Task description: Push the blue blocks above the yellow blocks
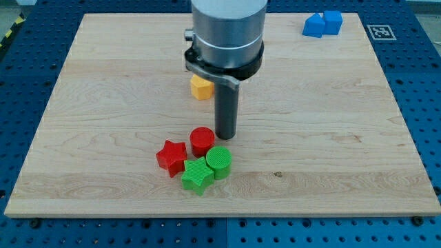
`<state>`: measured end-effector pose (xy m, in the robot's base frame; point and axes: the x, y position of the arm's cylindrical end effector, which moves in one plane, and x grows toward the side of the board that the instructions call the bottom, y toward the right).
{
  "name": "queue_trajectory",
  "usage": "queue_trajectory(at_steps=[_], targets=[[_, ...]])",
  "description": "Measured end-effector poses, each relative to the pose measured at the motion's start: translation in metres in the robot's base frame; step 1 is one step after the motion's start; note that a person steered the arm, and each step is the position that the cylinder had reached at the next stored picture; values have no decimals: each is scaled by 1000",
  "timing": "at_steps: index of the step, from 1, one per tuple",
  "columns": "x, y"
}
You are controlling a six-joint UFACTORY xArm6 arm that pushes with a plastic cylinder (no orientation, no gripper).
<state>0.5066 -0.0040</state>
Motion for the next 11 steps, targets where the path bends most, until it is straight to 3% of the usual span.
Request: queue_trajectory(at_steps=[2, 3, 4, 5, 6, 7, 11], targets=[[-1, -17], [-22, -39], [-39, -90], [-69, -142], [-128, -168], [-180, -142], [-185, 302]])
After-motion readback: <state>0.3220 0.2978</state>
